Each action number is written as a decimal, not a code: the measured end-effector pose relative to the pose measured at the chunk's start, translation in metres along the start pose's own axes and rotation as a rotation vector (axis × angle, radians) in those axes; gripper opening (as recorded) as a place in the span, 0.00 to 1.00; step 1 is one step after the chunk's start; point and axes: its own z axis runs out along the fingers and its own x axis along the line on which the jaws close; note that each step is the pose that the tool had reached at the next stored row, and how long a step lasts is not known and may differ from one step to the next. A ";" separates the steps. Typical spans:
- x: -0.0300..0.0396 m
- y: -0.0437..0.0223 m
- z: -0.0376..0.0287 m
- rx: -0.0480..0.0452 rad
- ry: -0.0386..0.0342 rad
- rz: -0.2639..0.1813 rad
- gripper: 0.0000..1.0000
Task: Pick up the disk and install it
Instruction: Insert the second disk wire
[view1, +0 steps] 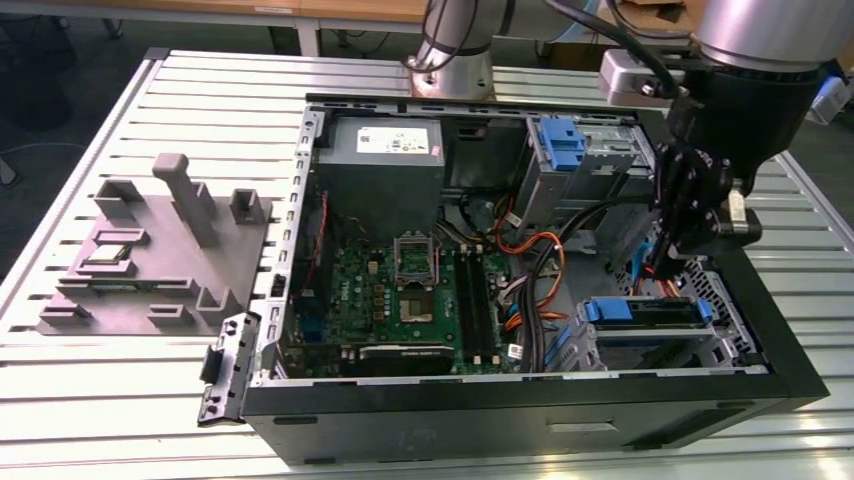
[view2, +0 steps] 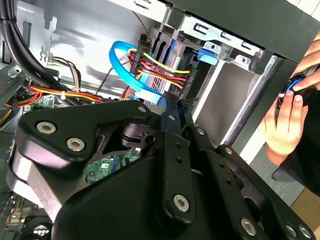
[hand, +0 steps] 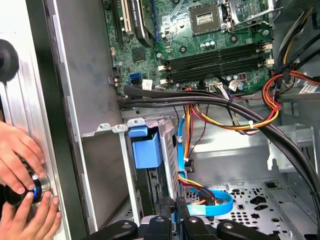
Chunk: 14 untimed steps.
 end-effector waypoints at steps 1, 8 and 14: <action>0.0003 0.0005 0.0005 0.0018 -0.0009 -0.002 0.16; 0.0023 0.0042 0.0037 0.0183 -0.0062 -0.015 0.16; 0.0039 0.0075 0.0049 0.0334 -0.0121 -0.016 0.16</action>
